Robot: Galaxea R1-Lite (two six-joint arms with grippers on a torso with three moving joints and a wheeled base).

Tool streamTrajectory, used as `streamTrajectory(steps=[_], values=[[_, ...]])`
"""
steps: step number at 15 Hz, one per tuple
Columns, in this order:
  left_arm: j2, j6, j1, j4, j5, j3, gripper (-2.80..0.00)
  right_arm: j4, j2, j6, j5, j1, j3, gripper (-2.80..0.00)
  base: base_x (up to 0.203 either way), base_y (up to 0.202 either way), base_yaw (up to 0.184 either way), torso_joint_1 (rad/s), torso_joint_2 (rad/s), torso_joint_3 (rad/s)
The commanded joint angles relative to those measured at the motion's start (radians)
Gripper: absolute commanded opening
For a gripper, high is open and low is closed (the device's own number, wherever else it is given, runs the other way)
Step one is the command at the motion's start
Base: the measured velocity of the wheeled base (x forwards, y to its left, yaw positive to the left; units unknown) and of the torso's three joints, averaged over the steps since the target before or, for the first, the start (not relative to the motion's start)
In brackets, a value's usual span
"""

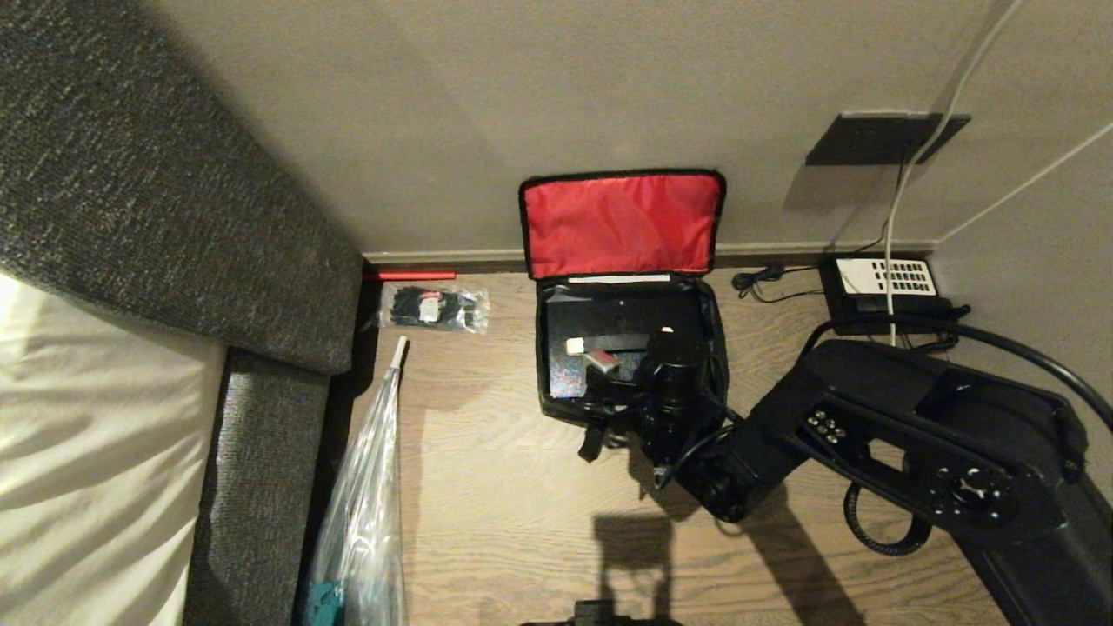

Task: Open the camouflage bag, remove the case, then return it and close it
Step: Grip the handle

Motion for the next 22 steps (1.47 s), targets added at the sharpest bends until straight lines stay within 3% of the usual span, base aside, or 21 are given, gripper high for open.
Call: streamTrajectory(steps=[1, 6, 9, 16, 18, 22], values=[[-0.002, 0.000, 0.000, 0.000, 0.001, 0.002, -2.80, -0.008, 0.075, 0.034, -0.031, 0.025, -0.079, 0.00, 0.000, 0.000, 0.000, 0.000, 0.00, 0.000], [-0.002, 0.000, 0.001, 0.000, 0.001, 0.002, -2.80, -0.025, 0.134, 0.118, -0.034, 0.035, -0.187, 0.00, 0.000, 0.000, 0.000, 0.000, 0.00, 0.000], [-0.002, 0.000, 0.000, 0.000, 0.001, 0.002, -2.80, 0.010, 0.155, 0.052, 0.007, 0.019, -0.242, 0.00, 0.000, 0.000, 0.000, 0.000, 0.00, 0.000], [-0.002, 0.000, 0.000, 0.000, 0.001, 0.002, -2.80, -0.014, 0.237, 0.033, 0.026, 0.015, -0.325, 0.00, 0.000, 0.000, 0.000, 0.000, 0.00, 0.000], [-0.002, 0.000, 0.000, 0.000, 0.001, 0.002, -2.80, -0.075, 0.262, -0.042, 0.048, 0.004, -0.337, 0.00, 0.000, 0.000, 0.000, 0.000, 0.00, 0.000], [-0.002, 0.000, 0.000, 0.000, 0.001, 0.002, -2.80, -0.100, 0.290, -0.106, 0.092, -0.019, -0.393, 0.00, 0.000, 0.000, 0.000, 0.000, 0.00, 0.000]])
